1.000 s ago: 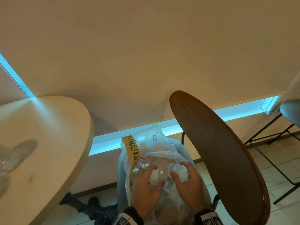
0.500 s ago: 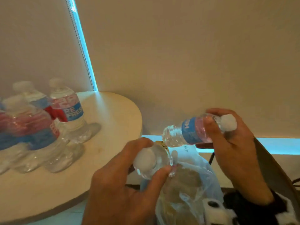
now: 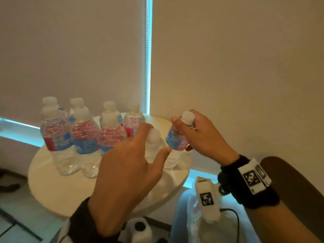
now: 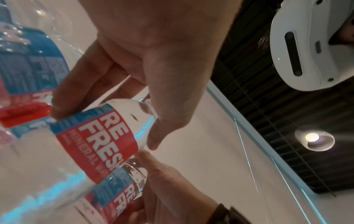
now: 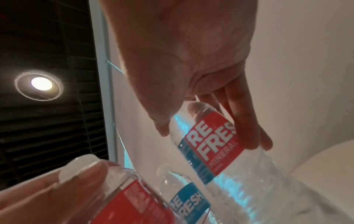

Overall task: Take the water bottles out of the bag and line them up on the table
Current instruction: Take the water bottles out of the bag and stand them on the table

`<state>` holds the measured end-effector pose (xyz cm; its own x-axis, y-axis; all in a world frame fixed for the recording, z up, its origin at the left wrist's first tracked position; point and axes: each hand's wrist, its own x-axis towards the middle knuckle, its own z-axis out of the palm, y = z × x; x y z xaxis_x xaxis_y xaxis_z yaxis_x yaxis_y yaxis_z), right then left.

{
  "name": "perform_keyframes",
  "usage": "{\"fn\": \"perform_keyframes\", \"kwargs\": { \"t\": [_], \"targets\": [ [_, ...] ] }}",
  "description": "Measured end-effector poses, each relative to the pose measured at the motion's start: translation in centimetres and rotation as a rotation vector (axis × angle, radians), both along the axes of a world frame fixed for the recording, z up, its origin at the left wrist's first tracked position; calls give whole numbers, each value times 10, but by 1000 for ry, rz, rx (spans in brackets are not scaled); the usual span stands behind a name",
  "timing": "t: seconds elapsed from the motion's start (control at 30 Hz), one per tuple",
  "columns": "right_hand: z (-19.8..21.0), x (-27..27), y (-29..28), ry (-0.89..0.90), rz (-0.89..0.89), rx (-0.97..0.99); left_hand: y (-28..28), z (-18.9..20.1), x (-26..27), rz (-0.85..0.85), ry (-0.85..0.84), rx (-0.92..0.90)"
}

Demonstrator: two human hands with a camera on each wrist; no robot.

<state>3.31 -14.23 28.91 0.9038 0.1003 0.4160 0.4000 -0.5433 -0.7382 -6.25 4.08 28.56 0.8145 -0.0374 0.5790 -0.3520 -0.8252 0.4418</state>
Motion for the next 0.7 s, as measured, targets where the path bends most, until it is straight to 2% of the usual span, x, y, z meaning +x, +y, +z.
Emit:
{"fn": "perform_keyframes", "kwargs": {
  "t": [0.1, 0.23, 0.43, 0.7],
  "targets": [
    [4, 14, 13, 21, 28, -71, 0, 9, 12, 122, 69, 157],
    [7, 29, 29, 26, 72, -199, 2, 17, 25, 172, 70, 249],
    [8, 35, 41, 20, 118, -204, 4, 19, 34, 219, 100, 223],
    [3, 38, 41, 41, 125, -159, 2, 20, 38, 175, 150, 140]
  ]
}}
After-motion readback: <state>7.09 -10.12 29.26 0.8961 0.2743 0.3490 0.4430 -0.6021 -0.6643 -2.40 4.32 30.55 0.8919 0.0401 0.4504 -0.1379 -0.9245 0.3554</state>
